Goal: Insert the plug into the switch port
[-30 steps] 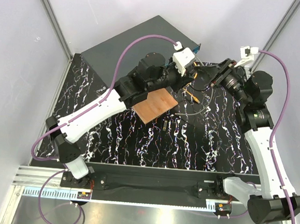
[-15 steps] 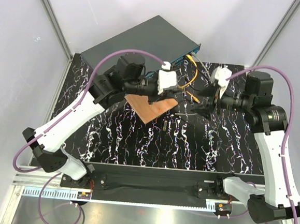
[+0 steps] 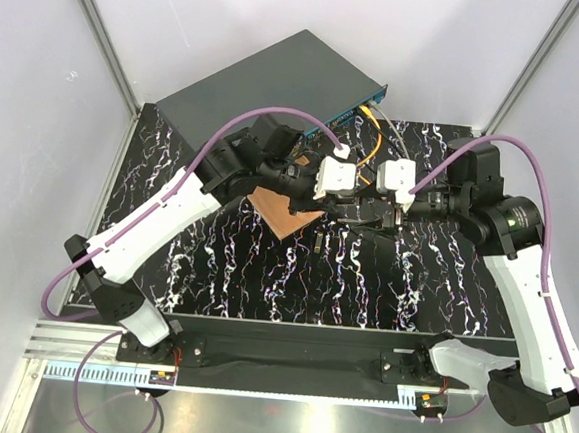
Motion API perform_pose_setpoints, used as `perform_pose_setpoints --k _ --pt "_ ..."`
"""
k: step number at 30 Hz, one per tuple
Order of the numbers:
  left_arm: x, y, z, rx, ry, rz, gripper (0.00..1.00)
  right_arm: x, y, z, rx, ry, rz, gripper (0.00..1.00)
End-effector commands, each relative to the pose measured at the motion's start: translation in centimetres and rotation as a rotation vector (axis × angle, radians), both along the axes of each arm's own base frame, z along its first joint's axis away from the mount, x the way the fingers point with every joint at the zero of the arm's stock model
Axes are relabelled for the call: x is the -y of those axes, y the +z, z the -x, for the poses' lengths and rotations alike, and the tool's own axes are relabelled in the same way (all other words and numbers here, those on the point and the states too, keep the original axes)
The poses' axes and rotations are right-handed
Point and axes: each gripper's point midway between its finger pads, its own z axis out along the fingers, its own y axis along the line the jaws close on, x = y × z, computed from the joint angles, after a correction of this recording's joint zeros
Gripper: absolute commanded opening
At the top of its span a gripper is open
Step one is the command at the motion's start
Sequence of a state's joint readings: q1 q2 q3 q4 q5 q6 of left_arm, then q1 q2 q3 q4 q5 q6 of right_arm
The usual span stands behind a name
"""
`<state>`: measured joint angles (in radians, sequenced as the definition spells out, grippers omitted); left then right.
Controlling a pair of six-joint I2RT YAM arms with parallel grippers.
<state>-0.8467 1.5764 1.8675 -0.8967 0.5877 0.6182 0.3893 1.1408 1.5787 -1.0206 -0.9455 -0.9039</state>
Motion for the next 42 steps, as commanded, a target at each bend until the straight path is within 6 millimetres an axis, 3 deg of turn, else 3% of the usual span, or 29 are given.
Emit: perform_pose_setpoints --k 1,11,17,23,27,28,30,33,34,36,38,39,41,42 --pt "0.3 1.9 0.2 0.048 -0.03 0.043 0.0 -0.3 0.6 -0.1 0.067 0.01 0.007 0.61" --pt "0.6 1.9 0.5 0.06 -0.048 0.04 0.01 -0.5 -0.3 -1.4 0.069 -0.03 0.054 0.42" --pt "0.7 2.1 0.7 0.062 -0.046 0.043 0.01 -0.4 -0.8 -1.8 0.084 -0.052 0.08 0.39" --pt "0.8 2.0 1.0 0.061 -0.055 0.037 0.01 -0.7 -0.2 -2.0 0.089 -0.061 0.061 0.25" --pt "0.8 1.9 1.0 0.061 -0.058 0.033 0.01 -0.8 -0.1 -2.1 0.092 -0.069 0.053 0.3" --pt "0.8 1.9 1.1 0.062 -0.06 0.033 0.01 -0.7 -0.2 -2.1 0.092 -0.07 0.058 0.23" --pt "0.9 2.1 1.1 0.066 -0.06 0.036 0.02 -0.8 -0.4 -2.1 0.09 -0.063 0.066 0.0" --pt "0.8 2.3 1.0 0.058 -0.044 0.044 0.2 -0.7 -0.2 -2.7 0.1 -0.096 0.057 0.0" --pt "0.6 2.4 0.9 0.045 -0.026 0.047 0.33 -0.7 -0.1 -2.9 0.077 -0.124 0.041 0.0" --pt "0.1 3.0 0.8 0.028 -0.011 0.068 0.48 -0.8 -0.5 -3.7 0.054 -0.173 0.025 0.0" --pt "-1.0 4.8 0.1 -0.018 0.023 0.131 0.61 -0.7 -0.2 -5.0 0.032 -0.26 -0.02 0.0" --pt "-1.5 5.5 -0.4 -0.042 0.048 0.161 0.66 -0.8 -1.3 -5.5 -0.005 -0.291 -0.027 0.0" --pt "-3.2 7.9 -2.1 -0.123 0.117 0.255 0.76 -1.0 -0.5 -6.8 -0.034 -0.372 -0.11 0.0" --pt "-3.8 8.7 -2.9 -0.152 0.146 0.286 0.79 -1.0 -1.4 -7.4 -0.075 -0.407 -0.126 0.0"
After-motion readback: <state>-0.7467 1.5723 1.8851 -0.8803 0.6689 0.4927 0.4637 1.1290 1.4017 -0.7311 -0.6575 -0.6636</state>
